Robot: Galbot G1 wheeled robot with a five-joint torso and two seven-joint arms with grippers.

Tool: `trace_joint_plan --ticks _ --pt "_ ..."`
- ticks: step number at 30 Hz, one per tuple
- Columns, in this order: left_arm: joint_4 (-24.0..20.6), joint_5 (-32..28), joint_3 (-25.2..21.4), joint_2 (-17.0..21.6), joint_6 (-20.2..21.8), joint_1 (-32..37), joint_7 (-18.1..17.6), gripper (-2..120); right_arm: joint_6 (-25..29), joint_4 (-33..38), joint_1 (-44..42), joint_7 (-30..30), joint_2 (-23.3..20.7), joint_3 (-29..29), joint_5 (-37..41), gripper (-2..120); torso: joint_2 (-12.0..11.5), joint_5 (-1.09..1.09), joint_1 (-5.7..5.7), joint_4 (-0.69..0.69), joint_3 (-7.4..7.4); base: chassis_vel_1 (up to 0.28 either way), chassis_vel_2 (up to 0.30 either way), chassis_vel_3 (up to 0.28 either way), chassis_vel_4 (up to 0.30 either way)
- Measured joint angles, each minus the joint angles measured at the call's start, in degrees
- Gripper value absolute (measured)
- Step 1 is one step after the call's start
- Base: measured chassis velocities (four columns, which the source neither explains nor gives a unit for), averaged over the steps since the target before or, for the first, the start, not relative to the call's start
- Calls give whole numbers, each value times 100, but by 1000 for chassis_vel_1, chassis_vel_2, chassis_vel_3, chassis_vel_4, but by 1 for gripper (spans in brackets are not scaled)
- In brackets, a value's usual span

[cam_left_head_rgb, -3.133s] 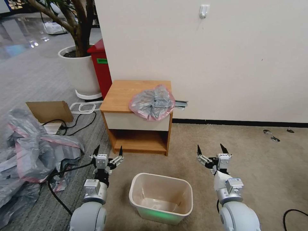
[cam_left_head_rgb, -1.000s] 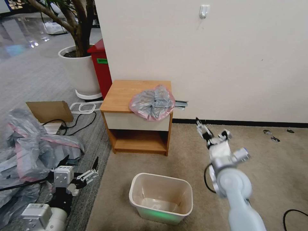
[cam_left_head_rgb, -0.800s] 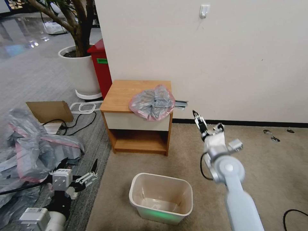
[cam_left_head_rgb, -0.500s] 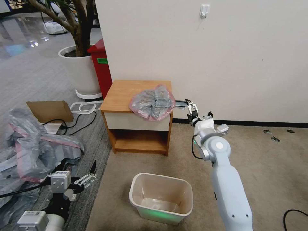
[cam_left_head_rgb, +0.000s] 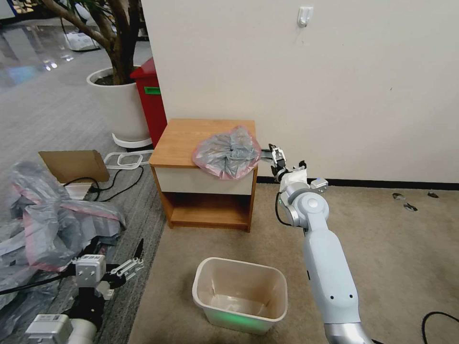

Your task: Pick up the garbage bag from the table and place it over the trash can.

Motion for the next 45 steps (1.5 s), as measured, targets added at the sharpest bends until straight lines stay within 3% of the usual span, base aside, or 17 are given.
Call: trace_joint_plan --ticks 6,8,13,15,19,22,28,32,41,45 --pt "0 5 16 3 -2 -12 4 100 38 -97 74 -7 3 -18 -18 63 0 0 0 0 0 0 0 0 0" --pt "1 12 45 3 -12 -22 7 100 50 -115 87 -10 5 -17 -34 51 0 0 0 0 0 0 0 0 0" --pt "1 21 63 1 -38 -33 11 100 59 -120 89 -17 -6 -14 -44 43 0 0 0 0 0 0 0 0 0" --pt "1 41 65 17 -82 -47 21 100 75 -134 94 -29 -16 -9 15 25 0 0 0 0 0 0 0 0 0" --pt "1 51 54 36 -107 -54 24 100 77 -90 78 -29 -25 -9 157 16 0 0 0 0 0 0 0 0 0" --pt "1 22 33 46 -147 -83 24 100 79 79 -29 -5 -97 -32 214 0 0 1 0 0 -1 0 0 0 0" --pt "1 -83 30 165 -159 -135 6 100 95 606 -252 229 -284 -75 369 0 0 1 0 -1 -1 0 0 0 0" --pt "83 -203 -64 359 -147 -197 -75 100 189 1608 -680 679 -624 -351 636 0 0 0 0 0 0 0 0 0 0" --pt "173 -320 -79 476 -101 -329 -176 100 296 2716 -1306 1111 -1036 -752 756 0 0 0 0 -1 -1 0 0 0 0" --pt "118 -321 -53 475 -84 -335 -178 100 397 3532 -1779 1458 -1174 -1149 748 0 0 0 0 0 -1 0 0 0 0"
